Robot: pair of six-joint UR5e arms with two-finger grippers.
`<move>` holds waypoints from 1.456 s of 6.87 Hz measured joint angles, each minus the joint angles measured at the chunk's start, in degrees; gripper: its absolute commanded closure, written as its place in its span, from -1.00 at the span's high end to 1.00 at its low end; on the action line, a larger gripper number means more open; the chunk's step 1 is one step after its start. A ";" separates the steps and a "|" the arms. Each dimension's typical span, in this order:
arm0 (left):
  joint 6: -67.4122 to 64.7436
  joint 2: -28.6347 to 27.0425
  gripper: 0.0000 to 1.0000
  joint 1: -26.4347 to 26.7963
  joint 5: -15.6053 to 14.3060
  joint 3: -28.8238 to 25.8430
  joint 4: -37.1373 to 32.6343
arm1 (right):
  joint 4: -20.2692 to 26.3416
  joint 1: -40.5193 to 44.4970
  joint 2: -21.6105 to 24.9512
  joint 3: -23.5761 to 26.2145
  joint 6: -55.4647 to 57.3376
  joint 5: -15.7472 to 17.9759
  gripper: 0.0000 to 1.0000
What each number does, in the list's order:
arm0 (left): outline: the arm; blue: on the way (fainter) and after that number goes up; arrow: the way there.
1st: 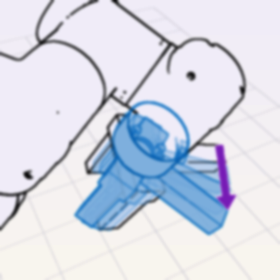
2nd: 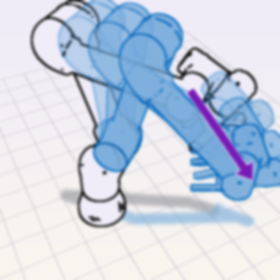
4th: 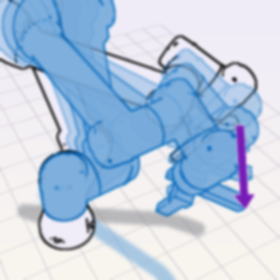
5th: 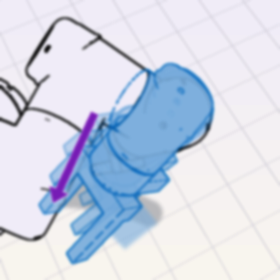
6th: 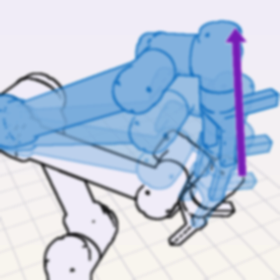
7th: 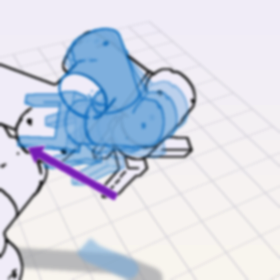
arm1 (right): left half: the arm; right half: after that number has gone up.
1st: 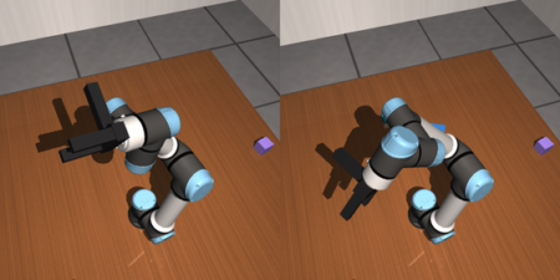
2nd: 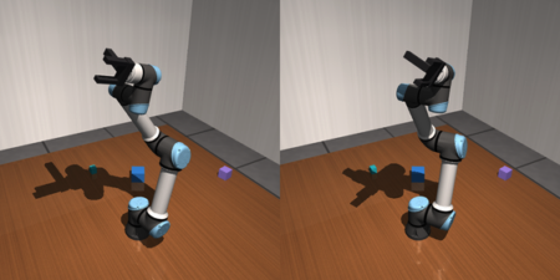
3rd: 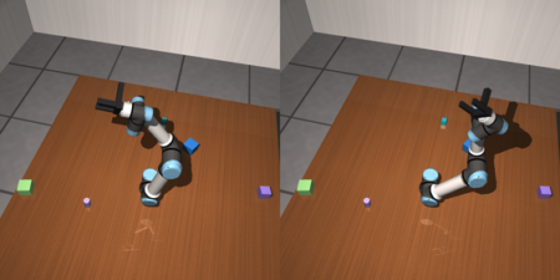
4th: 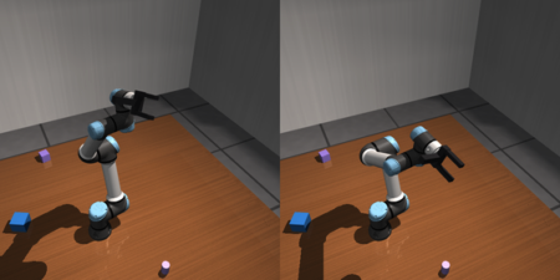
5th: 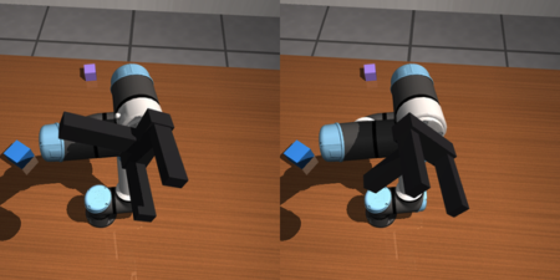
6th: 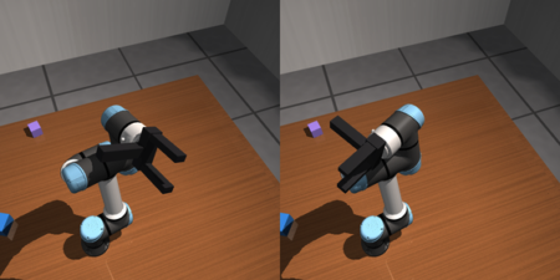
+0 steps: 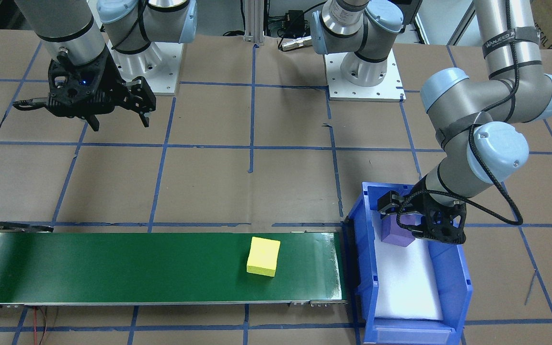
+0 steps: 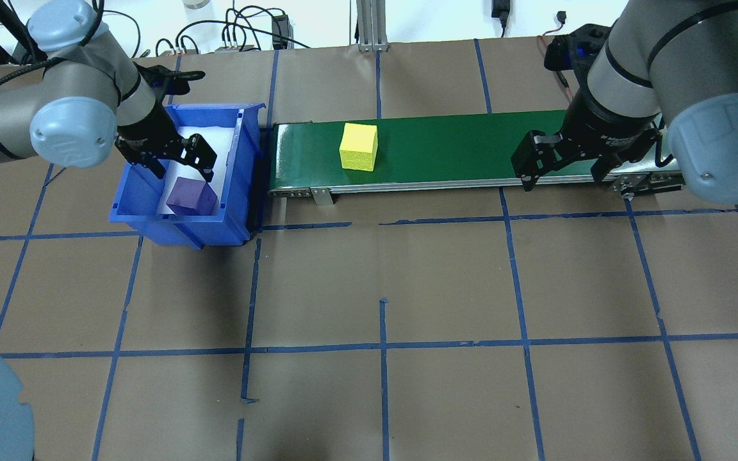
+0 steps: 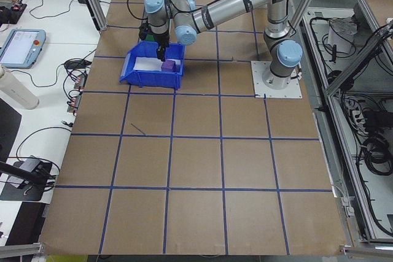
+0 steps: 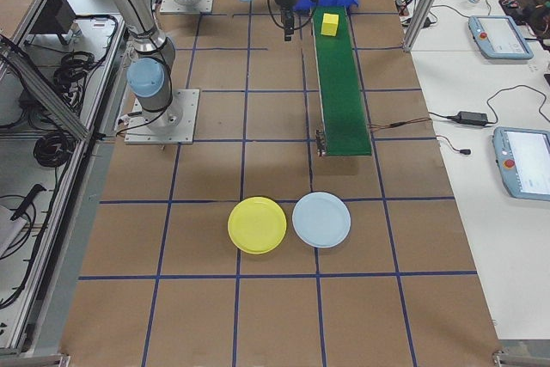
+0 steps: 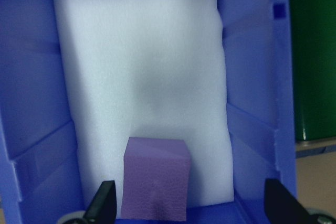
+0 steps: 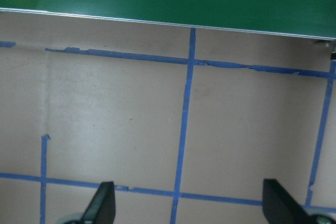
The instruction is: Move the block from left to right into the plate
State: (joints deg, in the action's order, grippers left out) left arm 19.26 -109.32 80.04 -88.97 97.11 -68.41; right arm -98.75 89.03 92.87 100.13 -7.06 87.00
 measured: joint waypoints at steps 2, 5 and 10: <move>2.58 -0.79 0.96 -0.05 -1.06 1.15 1.11 | -7.17 -0.14 -6.87 -0.99 0.16 -4.77 1.00; 3.85 -1.94 0.95 -0.06 -1.28 1.21 5.06 | -13.20 -0.14 -16.69 -6.14 1.67 -11.13 1.00; 6.55 -4.73 0.46 -0.14 -1.30 2.83 7.88 | -16.66 -0.09 -22.87 -7.99 4.38 -13.82 1.00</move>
State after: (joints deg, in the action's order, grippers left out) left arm 25.81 -114.05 79.89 -90.28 99.94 -60.53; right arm -115.41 88.94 70.00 92.14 -2.69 73.18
